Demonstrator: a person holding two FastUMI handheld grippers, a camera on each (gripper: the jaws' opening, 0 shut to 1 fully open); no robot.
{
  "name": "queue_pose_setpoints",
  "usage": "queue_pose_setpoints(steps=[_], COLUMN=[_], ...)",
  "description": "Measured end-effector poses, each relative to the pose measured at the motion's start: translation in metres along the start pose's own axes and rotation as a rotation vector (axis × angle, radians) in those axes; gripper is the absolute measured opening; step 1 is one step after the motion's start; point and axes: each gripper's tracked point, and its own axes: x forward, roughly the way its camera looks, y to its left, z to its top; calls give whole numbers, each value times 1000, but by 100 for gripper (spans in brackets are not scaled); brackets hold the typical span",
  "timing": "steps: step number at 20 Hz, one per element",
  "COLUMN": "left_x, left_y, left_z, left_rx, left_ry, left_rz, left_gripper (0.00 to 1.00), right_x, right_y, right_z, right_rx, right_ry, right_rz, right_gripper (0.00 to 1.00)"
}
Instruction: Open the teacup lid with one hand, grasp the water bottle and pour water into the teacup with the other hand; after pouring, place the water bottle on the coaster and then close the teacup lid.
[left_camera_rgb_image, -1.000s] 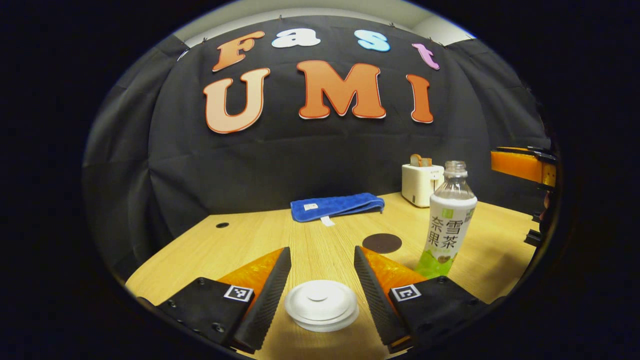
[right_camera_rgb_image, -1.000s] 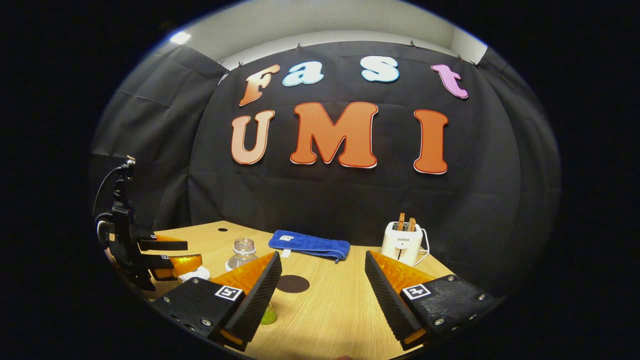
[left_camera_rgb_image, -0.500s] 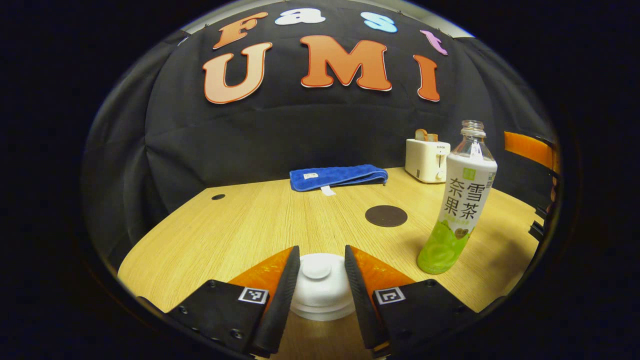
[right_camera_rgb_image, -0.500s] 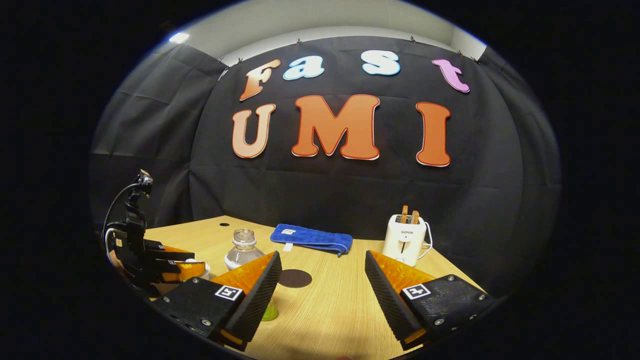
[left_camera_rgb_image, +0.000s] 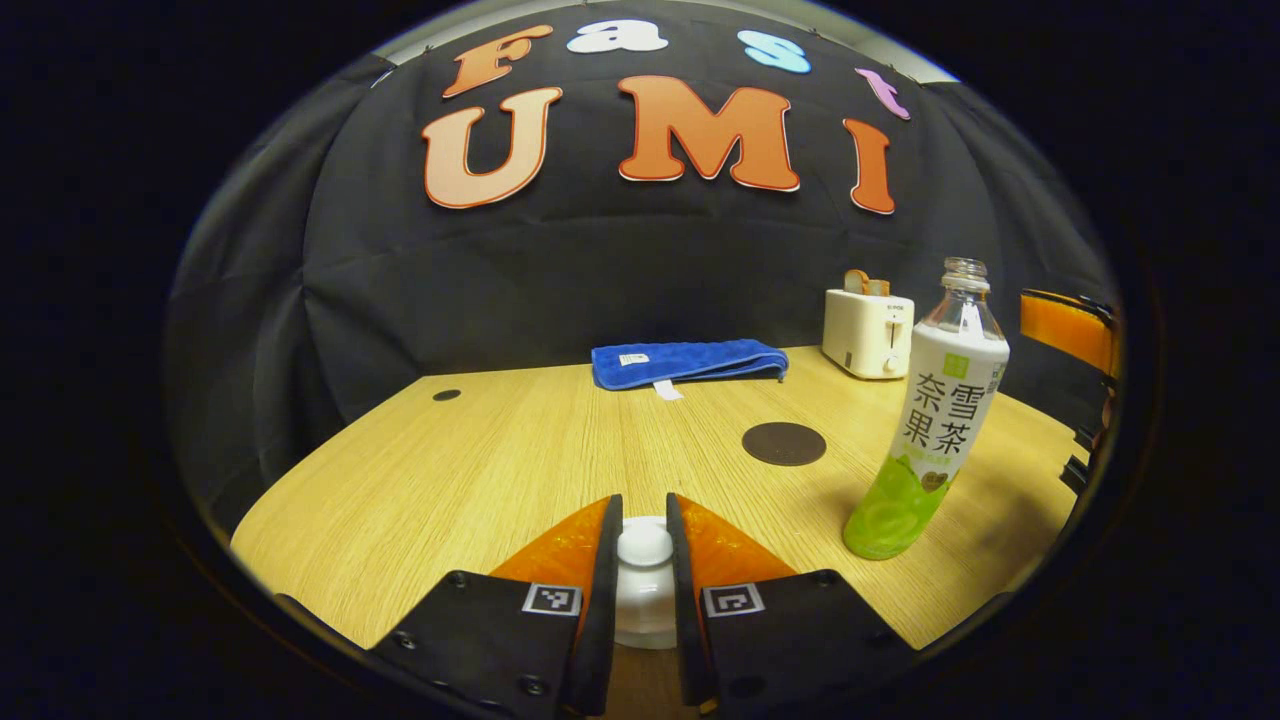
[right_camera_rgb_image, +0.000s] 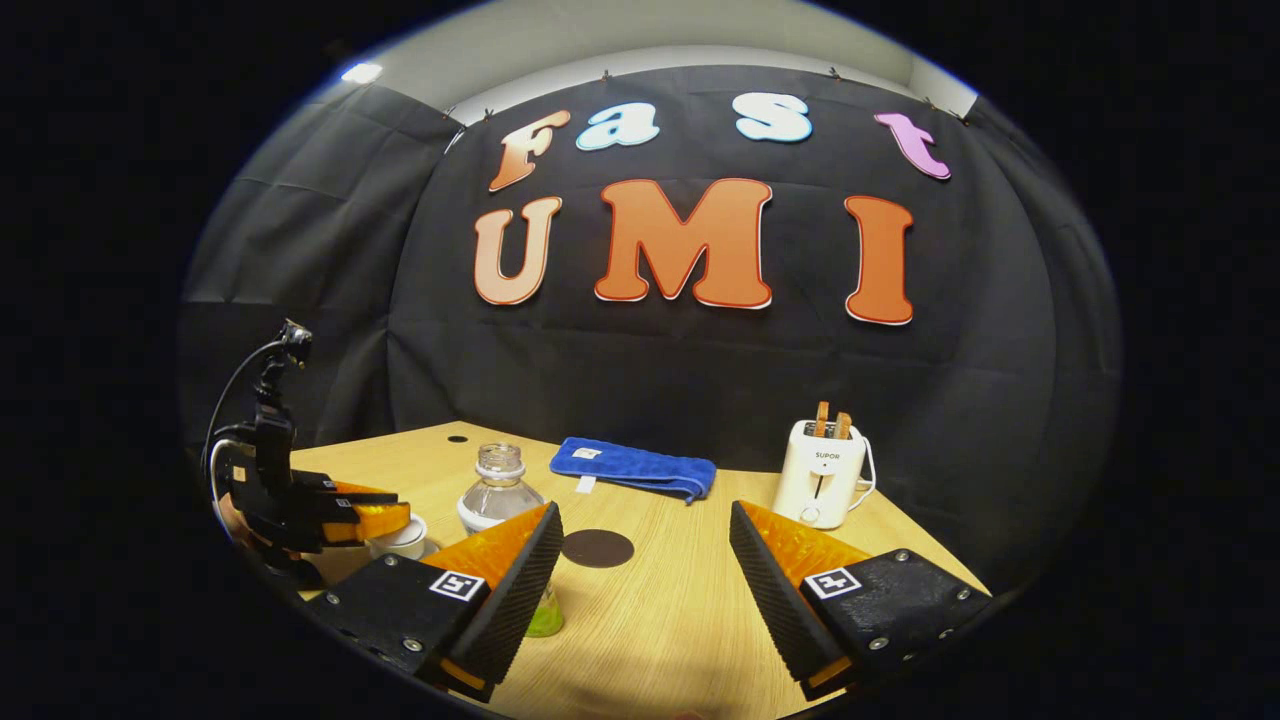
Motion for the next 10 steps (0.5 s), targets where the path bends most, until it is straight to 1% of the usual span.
queue_pose_setpoints(steps=[5,6,8,10], left_x=[-7,-8,-10,-12], left_y=[15,18,28,35], left_z=[24,25,30,34], left_rx=[-1,-3,-2,-4], left_ry=[-66,-70,-81,-90], left_rz=[42,50,71,89], left_gripper=[30,29,30,30], right_x=[4,6,10,9], right_y=[19,23,34,45], right_z=[-13,-24,-40,-44], right_rx=[6,9,27,47], right_ry=[24,48,96,111], right_rz=[60,71,94,124], right_gripper=[100,100,99,99])
